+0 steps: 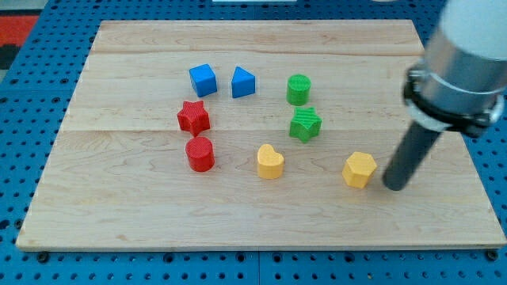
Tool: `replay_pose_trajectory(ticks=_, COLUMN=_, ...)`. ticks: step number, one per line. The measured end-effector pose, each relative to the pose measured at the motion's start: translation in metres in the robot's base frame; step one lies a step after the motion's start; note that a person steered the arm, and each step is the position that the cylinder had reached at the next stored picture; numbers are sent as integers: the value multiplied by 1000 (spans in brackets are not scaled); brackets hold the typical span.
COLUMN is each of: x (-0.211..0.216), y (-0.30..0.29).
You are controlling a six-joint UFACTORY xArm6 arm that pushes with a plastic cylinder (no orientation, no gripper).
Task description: Adjust the yellow hexagongreen star and blue triangle in a diagonal line
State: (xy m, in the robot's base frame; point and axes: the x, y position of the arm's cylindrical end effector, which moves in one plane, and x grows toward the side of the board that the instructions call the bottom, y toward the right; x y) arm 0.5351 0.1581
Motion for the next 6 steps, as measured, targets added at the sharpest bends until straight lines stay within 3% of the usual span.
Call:
replay_pose_trajectory(ticks=1, x=-16, y=-58)
replay_pose_trajectory(ticks=2, x=-15, y=-41)
replay_pose_trajectory(ticks=3, x=-46, y=3)
replay_pose_trajectory(ticks=4, x=-88, y=-38)
replay_pose_trajectory(ticks=5, x=-92, y=-91)
replay_pose_trajectory(ticks=6, x=-81, y=-100)
